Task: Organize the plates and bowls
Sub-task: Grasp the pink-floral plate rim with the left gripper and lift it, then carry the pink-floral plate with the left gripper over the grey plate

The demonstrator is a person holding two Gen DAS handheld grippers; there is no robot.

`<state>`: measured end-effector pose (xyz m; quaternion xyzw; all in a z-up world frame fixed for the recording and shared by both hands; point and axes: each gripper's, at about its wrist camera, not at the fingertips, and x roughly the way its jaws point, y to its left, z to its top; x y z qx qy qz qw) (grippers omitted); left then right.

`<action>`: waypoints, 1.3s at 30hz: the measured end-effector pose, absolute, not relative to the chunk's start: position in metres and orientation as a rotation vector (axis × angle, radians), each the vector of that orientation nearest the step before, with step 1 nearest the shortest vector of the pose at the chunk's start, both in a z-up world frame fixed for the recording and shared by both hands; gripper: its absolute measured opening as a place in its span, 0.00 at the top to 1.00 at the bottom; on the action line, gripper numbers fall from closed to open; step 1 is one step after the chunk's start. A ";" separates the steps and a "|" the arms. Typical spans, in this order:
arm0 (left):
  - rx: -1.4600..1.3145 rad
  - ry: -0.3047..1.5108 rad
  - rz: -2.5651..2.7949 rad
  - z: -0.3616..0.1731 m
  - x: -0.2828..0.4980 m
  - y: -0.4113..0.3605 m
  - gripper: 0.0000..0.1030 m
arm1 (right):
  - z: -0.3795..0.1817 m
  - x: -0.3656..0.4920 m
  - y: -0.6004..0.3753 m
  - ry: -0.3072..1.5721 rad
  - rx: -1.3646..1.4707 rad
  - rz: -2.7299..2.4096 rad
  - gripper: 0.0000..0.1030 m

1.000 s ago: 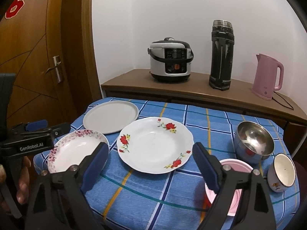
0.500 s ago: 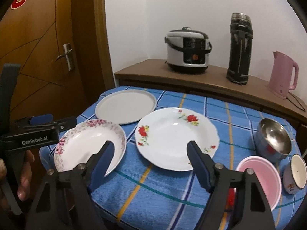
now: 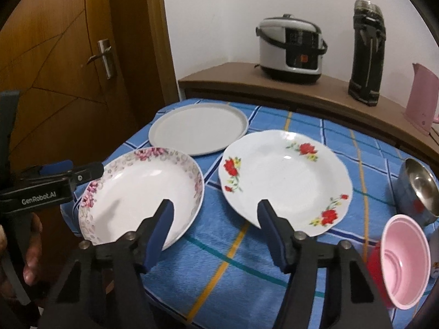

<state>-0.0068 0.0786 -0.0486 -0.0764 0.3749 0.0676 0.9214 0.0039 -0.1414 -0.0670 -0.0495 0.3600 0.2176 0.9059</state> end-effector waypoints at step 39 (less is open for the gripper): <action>-0.186 0.851 0.109 -0.090 0.008 0.084 0.73 | -0.100 0.024 -0.106 0.844 -0.184 0.501 0.80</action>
